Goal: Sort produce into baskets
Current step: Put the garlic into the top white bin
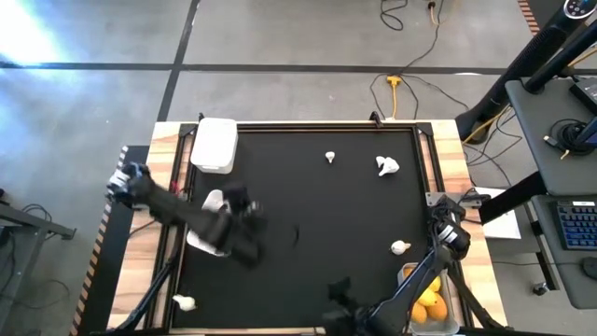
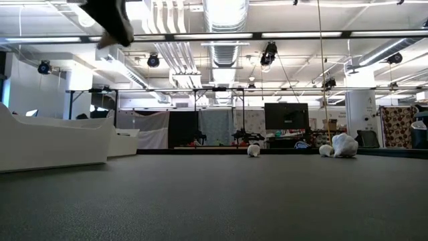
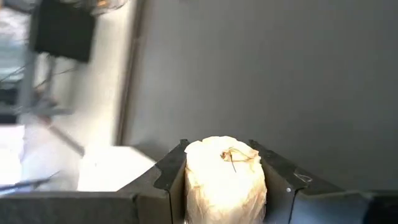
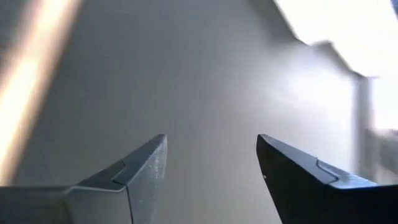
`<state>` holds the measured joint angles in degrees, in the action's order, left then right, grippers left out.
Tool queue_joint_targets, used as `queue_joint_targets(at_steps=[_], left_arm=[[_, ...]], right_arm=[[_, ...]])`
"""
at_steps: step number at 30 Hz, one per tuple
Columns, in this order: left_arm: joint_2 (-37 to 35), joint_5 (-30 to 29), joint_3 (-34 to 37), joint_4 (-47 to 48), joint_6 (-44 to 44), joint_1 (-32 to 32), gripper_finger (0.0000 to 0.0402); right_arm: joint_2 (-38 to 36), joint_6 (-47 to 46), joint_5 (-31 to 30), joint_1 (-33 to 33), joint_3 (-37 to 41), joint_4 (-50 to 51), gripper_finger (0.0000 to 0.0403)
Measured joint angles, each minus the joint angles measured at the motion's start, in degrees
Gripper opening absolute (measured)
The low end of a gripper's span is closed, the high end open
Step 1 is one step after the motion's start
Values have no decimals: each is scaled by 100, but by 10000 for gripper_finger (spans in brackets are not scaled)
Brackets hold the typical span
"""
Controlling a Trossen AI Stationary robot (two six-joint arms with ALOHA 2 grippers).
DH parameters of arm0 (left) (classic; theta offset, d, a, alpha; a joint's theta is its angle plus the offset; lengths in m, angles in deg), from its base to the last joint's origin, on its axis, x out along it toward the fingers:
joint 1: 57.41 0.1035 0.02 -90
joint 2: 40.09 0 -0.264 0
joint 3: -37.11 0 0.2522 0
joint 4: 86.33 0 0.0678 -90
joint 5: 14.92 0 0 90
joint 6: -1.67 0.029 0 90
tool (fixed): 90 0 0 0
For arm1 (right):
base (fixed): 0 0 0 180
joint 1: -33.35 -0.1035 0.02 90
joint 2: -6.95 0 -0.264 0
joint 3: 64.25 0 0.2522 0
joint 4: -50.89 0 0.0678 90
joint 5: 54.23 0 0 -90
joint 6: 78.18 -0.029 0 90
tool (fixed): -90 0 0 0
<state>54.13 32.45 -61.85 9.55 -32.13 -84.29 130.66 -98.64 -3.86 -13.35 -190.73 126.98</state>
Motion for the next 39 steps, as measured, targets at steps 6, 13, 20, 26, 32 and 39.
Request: queue_joint_targets(at_steps=[6, 13, 20, 26, 32, 39], left_arm=[[-928, 76, 784, -1013, 1582, 1321, 120], [-1662, 149, 1704, -1321, 2124, 3058, 120], [-1987, 570, 2509, -2568, 1965, 5434, 120], [-1503, 1411, 2770, -3503, 1724, 7095, 120], [-684, 1717, 2826, -4100, 1620, 7670, 120], [146, 1342, 2826, -4528, 1385, 7762, 126]], right_arm=[[-3, -887, -1386, 57, 556, 1465, 222], [-27, -1170, -1720, 640, 1400, 1650, 219], [-41, -1351, -1685, 1439, 2195, 1534, 219], [-420, -734, -888, 1884, 2834, 184, 219], [-1095, 431, 232, 2033, 3712, -1990, 219], [-1897, 694, 1189, 2038, 4443, -2933, 219]])
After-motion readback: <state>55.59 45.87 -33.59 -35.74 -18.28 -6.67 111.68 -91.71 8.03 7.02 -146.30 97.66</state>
